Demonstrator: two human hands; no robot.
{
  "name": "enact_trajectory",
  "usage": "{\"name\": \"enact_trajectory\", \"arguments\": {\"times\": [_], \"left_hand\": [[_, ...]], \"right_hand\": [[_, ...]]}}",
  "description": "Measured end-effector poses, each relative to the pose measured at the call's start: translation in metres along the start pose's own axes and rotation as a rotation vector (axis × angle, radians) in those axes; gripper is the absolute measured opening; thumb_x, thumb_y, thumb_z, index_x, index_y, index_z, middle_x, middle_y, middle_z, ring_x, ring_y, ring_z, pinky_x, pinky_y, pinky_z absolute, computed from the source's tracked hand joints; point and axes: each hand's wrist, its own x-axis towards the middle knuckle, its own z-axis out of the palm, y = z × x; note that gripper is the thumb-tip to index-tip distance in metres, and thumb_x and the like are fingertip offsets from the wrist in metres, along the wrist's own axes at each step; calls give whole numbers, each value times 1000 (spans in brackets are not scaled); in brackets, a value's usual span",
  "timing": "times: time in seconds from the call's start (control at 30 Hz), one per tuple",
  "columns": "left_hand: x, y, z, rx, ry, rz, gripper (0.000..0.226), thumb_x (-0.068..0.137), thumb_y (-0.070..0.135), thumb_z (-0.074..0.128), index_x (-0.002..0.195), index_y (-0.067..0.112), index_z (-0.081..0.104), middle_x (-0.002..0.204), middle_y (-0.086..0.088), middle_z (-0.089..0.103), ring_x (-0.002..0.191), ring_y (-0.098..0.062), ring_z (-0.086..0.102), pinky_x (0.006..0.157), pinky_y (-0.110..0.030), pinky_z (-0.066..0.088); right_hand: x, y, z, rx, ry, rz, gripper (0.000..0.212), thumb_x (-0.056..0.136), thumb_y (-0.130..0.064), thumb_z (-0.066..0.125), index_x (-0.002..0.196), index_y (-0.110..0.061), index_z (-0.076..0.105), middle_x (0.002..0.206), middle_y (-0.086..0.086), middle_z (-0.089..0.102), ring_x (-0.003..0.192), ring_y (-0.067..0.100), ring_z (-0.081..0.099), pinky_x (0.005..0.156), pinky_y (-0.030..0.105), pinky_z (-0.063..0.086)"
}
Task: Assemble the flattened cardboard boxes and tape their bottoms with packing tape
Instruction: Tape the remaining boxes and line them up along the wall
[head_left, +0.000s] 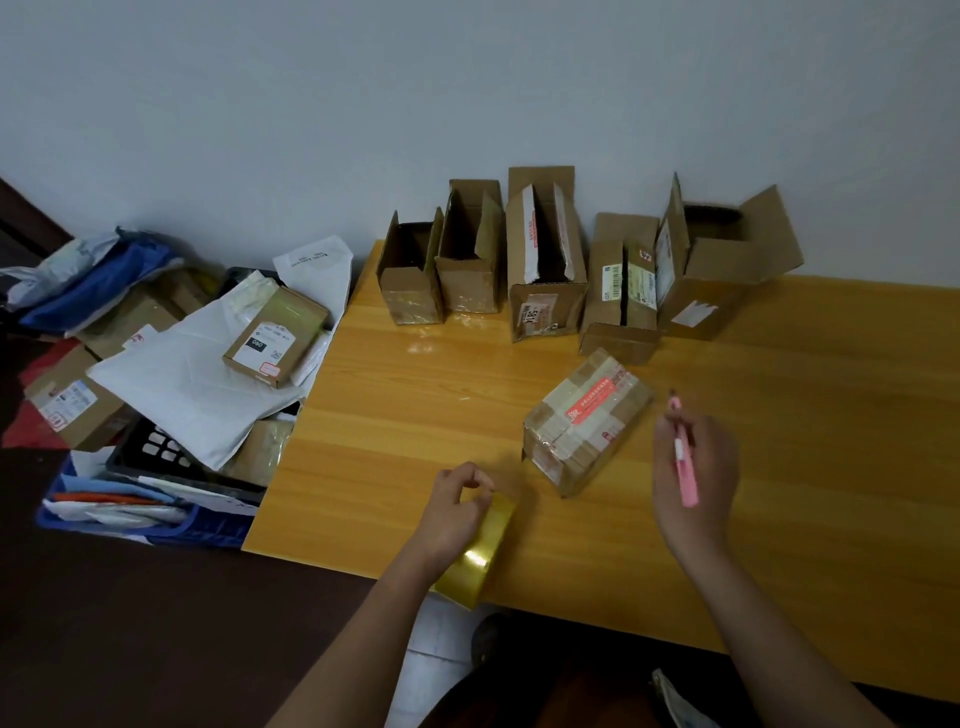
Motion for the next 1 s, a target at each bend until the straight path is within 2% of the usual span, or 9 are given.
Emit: {"name": "enact_trajectory", "arguments": {"times": [0.17, 0.33, 0.47, 0.57, 0.63, 0.7, 0.87, 0.93, 1.0], "left_hand": [[5, -2, 3, 0, 23, 49, 20, 95, 7, 52, 81, 20, 56, 113, -13, 52, 100, -15, 49, 77, -21, 35], [9, -4, 2, -6, -12, 55, 19, 96, 9, 53, 81, 20, 57, 109, -6, 54, 99, -18, 51, 77, -27, 40], [9, -1, 2, -3, -20, 80, 13, 95, 6, 53, 84, 10, 57, 108, -9, 55, 98, -16, 50, 78, -27, 41], [7, 2, -1, -7, -43, 102, 11, 96, 6, 52, 86, 4, 56, 108, -11, 54, 97, -16, 50, 78, -26, 40], [6, 1, -3, 12, -70, 79, 11, 97, 10, 52, 88, 10, 57, 113, -9, 51, 105, -17, 47, 77, -21, 39], [4, -1, -5, 31, -109, 35, 11, 97, 14, 52, 89, 19, 57, 118, -6, 46, 112, -15, 43, 76, -15, 35], [-1, -9, -23, 46, -109, 4, 19, 94, 22, 63, 108, 34, 61, 123, -7, 36, 111, -14, 43, 78, -4, 37], [-5, -15, -34, -30, -87, -41, 65, 87, 35, 69, 142, 45, 36, 123, -4, 35, 104, -10, 47, 79, -9, 42], [-9, -24, -50, -133, -60, -113, 106, 70, 49, 80, 148, 54, 7, 128, 2, 37, 112, -15, 53, 82, -20, 47]], "right_hand": [[-45, 91, 4, -354, -347, 219, 50, 76, 8, 71, 124, 2, 57, 119, 23, 60, 111, 40, 49, 91, 48, 44], [-63, 114, 10, -537, -524, 278, 65, 78, -1, 69, 138, 1, 45, 125, 24, 53, 115, 42, 45, 97, 49, 40], [-48, 69, 10, -769, -788, 368, 39, 92, -34, 49, 112, -4, 64, 99, 7, 66, 97, 25, 60, 76, 29, 43], [-52, 20, 26, -355, -1074, 352, 28, 99, -31, 49, 77, -18, 60, 82, 2, 63, 85, 21, 63, 67, 29, 39], [-61, -9, 41, 21, -1046, 380, 18, 99, -37, 52, 94, -25, 64, 94, -6, 64, 92, 12, 61, 78, 26, 45], [-68, -24, 63, 178, -941, 416, 38, 92, -44, 60, 122, -21, 62, 114, -10, 61, 110, 10, 58, 93, 28, 47], [-74, -25, 97, 310, -704, 463, 14, 80, -28, 78, 69, -27, 69, 71, -13, 70, 71, 3, 63, 72, 31, 49], [-72, -27, 100, 261, -678, 428, 20, 83, -24, 76, 65, -26, 67, 68, -10, 69, 68, 8, 64, 69, 34, 50], [-69, -32, 104, 245, -661, 411, 23, 85, -22, 75, 64, -24, 64, 63, -7, 66, 64, 8, 60, 65, 29, 47]]}}
